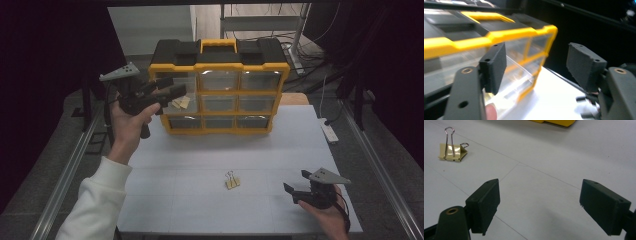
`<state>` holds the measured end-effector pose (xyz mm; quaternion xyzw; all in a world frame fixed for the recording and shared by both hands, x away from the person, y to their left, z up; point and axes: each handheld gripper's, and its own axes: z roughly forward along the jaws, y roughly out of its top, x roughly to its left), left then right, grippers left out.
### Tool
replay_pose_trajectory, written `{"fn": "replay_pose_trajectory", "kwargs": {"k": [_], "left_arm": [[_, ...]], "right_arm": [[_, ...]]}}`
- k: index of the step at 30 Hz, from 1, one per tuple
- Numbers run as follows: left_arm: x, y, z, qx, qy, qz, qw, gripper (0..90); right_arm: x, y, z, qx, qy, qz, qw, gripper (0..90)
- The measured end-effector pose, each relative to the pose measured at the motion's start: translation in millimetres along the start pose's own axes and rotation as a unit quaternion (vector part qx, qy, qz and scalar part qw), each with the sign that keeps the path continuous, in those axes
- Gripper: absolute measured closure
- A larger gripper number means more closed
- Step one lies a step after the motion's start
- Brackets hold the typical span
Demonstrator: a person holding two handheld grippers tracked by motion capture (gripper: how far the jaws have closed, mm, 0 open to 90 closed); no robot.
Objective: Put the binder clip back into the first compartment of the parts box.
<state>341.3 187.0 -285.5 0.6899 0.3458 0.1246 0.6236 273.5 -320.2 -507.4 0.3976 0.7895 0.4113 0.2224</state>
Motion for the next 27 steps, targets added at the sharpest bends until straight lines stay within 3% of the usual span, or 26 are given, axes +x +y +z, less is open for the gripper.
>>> {"fn": "replay_pose_trajectory", "kwargs": {"k": [3, 9, 17, 22, 27], "left_arm": [[-13.9, -9.2, -3.8, 0.015, -0.023, 0.01, 0.9996, 29.1], [-32.9, -27.4, -3.4, 0.044, -0.018, 0.039, 0.9981, 26.7], [-43.2, -56.6, 2.4, 0.067, -0.036, 0.032, 0.9966, 26.1], [-44.1, -81.5, 12.4, 0.092, -0.049, 0.025, 0.9942, 25.6], [-43.4, -98.8, 18.9, 0.101, -0.058, 0.011, 0.9931, 25.5]], "right_arm": [[-0.2, -0.1, 0.0, -0.001, 0.003, 0.0, 1.0, 17.0], [-0.5, -0.2, 0.0, -0.001, 0.004, 0.0, 1.0, 17.0], [-0.4, -0.3, 0.0, 0.0, 0.004, 0.0, 1.0, 17.0], [0.2, -0.1, 0.3, 0.001, 0.0, 0.0, 1.0, 17.0], [0.3, -0.1, 0.2, 0.001, 0.001, 0.0, 1.0, 17.0]]}}
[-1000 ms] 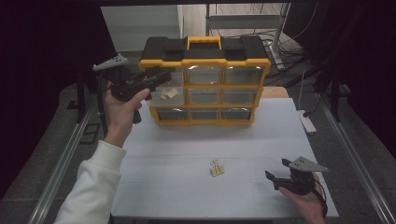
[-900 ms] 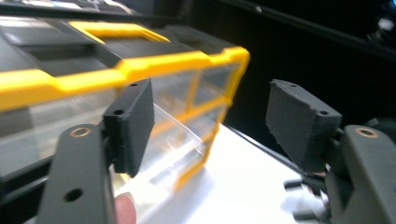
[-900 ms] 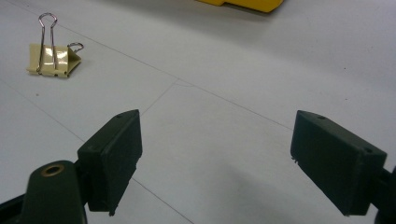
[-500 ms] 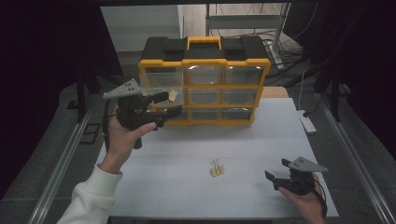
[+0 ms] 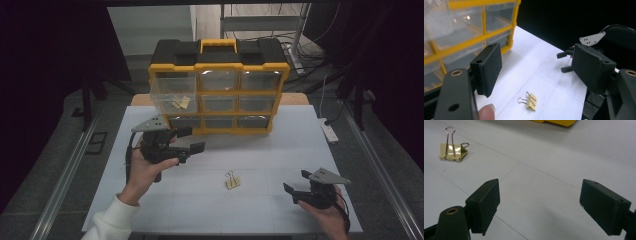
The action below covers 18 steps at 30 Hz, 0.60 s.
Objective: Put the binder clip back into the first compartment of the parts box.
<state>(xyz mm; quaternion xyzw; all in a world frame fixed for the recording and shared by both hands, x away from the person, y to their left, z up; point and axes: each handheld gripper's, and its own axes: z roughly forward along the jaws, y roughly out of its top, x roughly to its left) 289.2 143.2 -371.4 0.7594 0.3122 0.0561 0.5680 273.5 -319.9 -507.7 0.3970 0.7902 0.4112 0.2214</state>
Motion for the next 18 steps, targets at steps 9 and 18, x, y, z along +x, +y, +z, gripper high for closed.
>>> {"fn": "replay_pose_trajectory", "kwargs": {"k": [9, 18], "left_arm": [[-1.0, -21.2, 27.7, 0.038, -0.009, -0.01, 0.9992, 25.5], [-0.7, -36.1, 51.7, 0.073, -0.013, -0.016, 0.9971, 25.5]], "right_arm": [[0.0, -0.1, 0.3, 0.0, 0.001, 0.0, 1.0, 17.0], [-0.7, -0.3, 0.2, -0.001, 0.001, -0.003, 1.0, 17.0]]}}
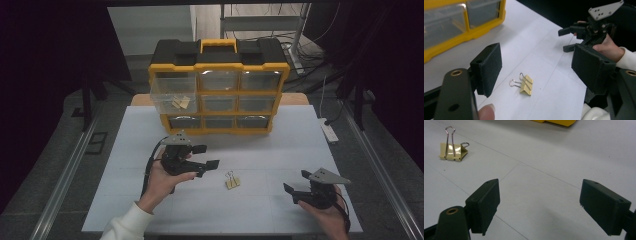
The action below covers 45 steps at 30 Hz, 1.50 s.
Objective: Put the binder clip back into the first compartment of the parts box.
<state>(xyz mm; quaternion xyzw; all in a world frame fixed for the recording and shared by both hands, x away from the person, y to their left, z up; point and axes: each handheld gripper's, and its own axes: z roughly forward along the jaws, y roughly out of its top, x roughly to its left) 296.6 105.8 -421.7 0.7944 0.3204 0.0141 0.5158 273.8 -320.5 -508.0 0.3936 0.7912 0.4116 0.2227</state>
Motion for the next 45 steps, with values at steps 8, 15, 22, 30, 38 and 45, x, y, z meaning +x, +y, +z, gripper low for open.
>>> {"fn": "replay_pose_trajectory", "kwargs": {"k": [8, 15, 22, 30, 38, 45], "left_arm": [[5.1, -10.7, 27.0, 0.04, -0.003, -0.009, 0.9992, 25.0], [8.1, -15.2, 52.1, 0.074, -0.004, -0.011, 0.9972, 23.9], [17.7, -15.5, 72.6, 0.097, -0.002, -0.023, 0.995, 23.8], [23.5, -23.3, 99.2, 0.119, 0.004, -0.032, 0.9923, 25.7], [27.3, -28.9, 112.0, 0.133, -0.004, -0.043, 0.9902, 38.2], [29.8, -33.1, 117.5, 0.161, -0.046, -0.055, 0.9843, 73.2]], "right_arm": [[0.1, 0.2, -0.6, -0.003, 0.002, 0.003, 1.0, 17.1], [0.6, 0.4, -0.4, -0.002, 0.002, 0.001, 1.0, 17.0], [0.2, 0.3, -0.4, -0.003, 0.004, 0.002, 1.0, 17.0], [-0.1, 0.1, -0.3, -0.003, 0.005, 0.002, 1.0, 17.0], [-0.4, 0.0, -0.5, -0.003, 0.005, 0.002, 1.0, 17.0], [-0.2, 0.0, -0.3, -0.002, 0.005, 0.002, 1.0, 17.0]]}}
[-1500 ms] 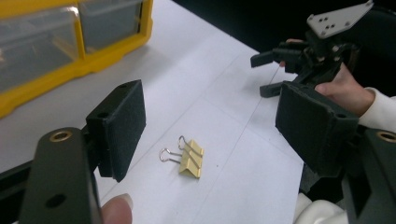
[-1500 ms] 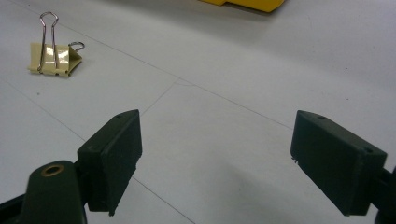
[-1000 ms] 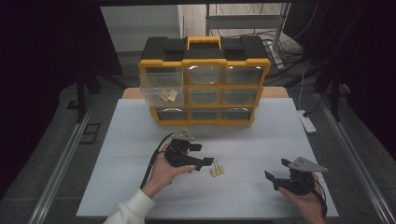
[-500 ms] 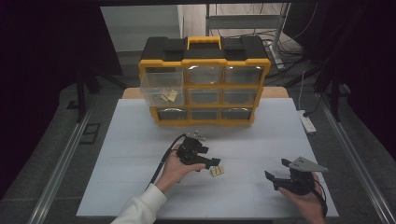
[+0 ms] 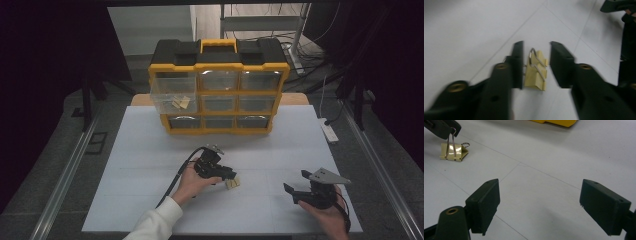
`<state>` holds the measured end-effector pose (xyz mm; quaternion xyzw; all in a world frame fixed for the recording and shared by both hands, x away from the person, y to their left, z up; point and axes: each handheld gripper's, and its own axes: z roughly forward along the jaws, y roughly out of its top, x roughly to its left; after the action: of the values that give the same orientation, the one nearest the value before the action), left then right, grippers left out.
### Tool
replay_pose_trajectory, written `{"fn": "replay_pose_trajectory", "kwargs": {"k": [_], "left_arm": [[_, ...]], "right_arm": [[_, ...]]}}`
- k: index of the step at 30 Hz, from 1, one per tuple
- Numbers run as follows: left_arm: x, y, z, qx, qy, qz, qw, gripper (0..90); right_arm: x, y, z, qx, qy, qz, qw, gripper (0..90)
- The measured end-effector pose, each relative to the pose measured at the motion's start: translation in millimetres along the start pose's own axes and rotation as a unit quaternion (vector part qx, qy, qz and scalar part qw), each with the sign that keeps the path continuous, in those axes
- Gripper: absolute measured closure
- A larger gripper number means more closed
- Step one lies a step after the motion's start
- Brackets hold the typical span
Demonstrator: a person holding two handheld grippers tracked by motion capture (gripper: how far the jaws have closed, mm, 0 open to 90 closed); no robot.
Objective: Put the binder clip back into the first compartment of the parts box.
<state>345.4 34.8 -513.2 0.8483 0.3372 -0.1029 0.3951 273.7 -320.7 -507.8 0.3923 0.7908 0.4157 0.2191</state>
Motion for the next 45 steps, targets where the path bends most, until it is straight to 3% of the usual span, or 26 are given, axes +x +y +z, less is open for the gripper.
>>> {"fn": "replay_pose_trajectory", "kwargs": {"k": [2, 3, 4, 7, 10, 15, 21, 31, 45], "left_arm": [[0.6, -0.6, -1.5, -0.001, -0.017, -0.002, 0.9999, 84.8], [1.2, -0.7, -2.8, -0.002, -0.031, -0.003, 0.9995, 87.0], [0.0, -0.8, -3.8, -0.005, -0.031, -0.002, 0.9995, 88.9], [-2.1, -0.9, -6.0, -0.003, -0.029, 0.006, 0.9996, 89.4], [-7.6, 0.2, -15.9, -0.019, -0.03, 0.026, 0.999, 89.4], [-16.4, 1.3, -40.6, -0.056, -0.03, 0.03, 0.9975, 89.4], [-21.2, 0.2, -67.6, -0.098, -0.031, 0.029, 0.9943, 89.3], [-26.4, -0.8, -97.6, -0.143, -0.026, 0.028, 0.989, 89.3], [-42.9, 11.1, -135.7, -0.185, -0.015, 0.054, 0.9812, 89.3]], "right_arm": [[0.0, 0.0, -0.1, 0.0, 0.0, 0.0, 1.0, 17.0], [0.0, 0.0, -0.2, 0.0, 0.0, 0.0, 1.0, 17.0], [-0.1, -0.1, -0.2, 0.0, 0.0, 0.0, 1.0, 17.0], [-0.2, -0.1, -0.2, 0.0, -0.001, 0.0, 1.0, 17.1], [-0.3, -0.2, -0.2, -0.001, -0.001, 0.0, 1.0, 17.1], [-0.3, -0.1, -0.1, 0.0, -0.001, 0.001, 1.0, 17.1], [0.2, 0.1, -0.2, 0.0, -0.002, 0.001, 1.0, 17.0], [-0.3, -0.1, -0.5, 0.0, -0.004, 0.002, 1.0, 17.1], [-0.6, -0.2, -0.7, 0.0, -0.004, 0.002, 1.0, 17.1]]}}
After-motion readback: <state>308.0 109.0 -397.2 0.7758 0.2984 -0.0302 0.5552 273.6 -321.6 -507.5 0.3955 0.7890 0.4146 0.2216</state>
